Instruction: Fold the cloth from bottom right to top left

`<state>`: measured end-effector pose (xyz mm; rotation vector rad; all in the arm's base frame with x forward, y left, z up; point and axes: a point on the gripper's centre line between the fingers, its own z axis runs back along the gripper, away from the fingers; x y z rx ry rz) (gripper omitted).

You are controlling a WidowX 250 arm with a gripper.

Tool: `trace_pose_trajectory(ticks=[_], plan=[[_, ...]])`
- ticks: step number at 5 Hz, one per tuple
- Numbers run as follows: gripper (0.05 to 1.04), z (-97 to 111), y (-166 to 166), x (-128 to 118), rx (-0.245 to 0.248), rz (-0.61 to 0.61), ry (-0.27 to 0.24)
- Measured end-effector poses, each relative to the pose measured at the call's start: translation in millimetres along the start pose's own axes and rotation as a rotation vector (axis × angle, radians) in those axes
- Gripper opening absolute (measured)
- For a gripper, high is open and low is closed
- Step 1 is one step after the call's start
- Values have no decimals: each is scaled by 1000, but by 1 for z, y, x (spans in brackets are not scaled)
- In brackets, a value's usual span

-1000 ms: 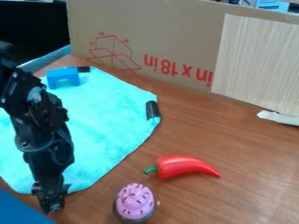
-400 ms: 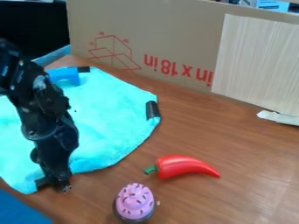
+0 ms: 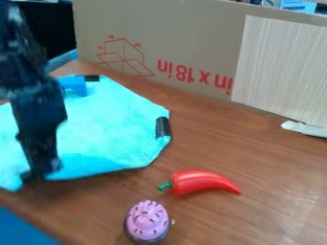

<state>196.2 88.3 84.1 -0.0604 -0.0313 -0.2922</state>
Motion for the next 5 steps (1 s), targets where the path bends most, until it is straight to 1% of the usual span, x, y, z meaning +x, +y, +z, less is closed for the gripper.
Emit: trace_pose_trajectory(ticks=[1,2,3,4,5], plan=[[63,24,12,10,-8,47,-35],[63,25,29,23,-8,78,-34],[63,28,47,38,23,119,-68],[63,30,72,59,17,187,-74],[63,37,89,74,12,230,-80]])
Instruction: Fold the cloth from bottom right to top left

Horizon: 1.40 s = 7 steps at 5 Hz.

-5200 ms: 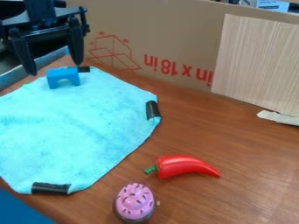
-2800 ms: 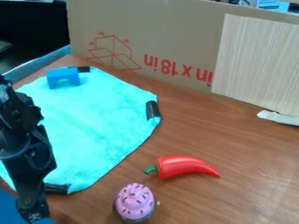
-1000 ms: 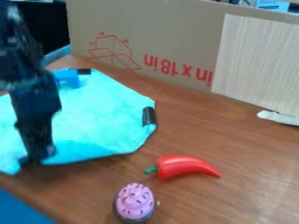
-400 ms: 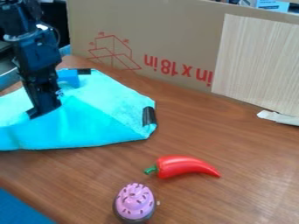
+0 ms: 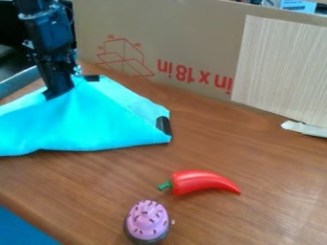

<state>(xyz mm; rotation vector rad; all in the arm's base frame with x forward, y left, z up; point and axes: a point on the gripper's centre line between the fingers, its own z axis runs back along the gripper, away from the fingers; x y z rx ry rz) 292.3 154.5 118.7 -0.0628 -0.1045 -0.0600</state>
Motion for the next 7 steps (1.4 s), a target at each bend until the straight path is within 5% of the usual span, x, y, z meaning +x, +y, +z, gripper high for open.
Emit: trace_pose_trajectory(ticks=[7], plan=[[63,-4,68,93,28,96,9]])
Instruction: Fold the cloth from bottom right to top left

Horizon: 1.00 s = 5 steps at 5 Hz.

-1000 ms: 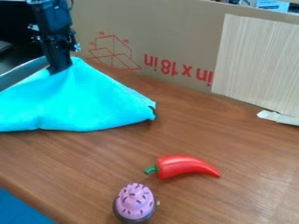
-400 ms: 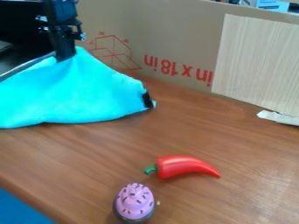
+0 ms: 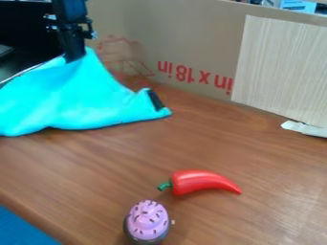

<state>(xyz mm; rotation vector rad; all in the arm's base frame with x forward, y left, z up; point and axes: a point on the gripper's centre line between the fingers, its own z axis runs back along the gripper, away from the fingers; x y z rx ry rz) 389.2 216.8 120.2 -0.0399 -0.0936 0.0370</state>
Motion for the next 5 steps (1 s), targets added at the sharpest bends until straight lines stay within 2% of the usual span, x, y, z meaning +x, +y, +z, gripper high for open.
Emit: trace_pose_trajectory(ticks=[1,2,3,4,5], plan=[[63,-3,4,7,22,-13,-44],[63,-17,9,5,51,-29,-51],[84,-17,14,6,85,-37,-54],[244,-8,20,9,121,-22,-64],[505,3,27,14,154,0,-60]])
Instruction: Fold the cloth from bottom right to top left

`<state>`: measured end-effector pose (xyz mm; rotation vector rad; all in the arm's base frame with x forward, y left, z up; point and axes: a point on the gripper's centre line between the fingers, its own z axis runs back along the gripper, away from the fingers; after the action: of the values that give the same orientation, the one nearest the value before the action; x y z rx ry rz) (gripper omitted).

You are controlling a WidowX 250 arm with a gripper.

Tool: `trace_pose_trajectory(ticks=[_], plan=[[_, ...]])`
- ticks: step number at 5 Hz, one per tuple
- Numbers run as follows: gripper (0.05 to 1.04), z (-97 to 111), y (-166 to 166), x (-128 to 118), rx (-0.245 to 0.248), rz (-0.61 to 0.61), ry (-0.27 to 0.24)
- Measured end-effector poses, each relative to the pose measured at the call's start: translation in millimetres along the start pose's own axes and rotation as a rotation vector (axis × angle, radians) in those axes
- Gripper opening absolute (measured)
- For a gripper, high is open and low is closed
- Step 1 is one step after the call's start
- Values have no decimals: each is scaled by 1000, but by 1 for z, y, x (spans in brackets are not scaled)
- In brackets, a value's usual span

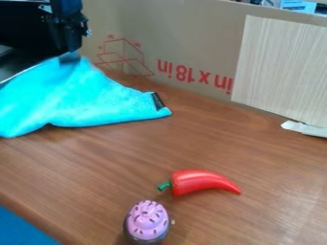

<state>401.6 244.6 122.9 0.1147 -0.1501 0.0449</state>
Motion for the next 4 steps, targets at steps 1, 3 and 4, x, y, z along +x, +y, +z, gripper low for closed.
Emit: trace_pose_trajectory(ticks=[1,3,4], plan=[[808,2,3,6,0,6,-5],[1003,-4,5,-6,-49,44,21],[999,30,-2,-24,-75,24,-4]])
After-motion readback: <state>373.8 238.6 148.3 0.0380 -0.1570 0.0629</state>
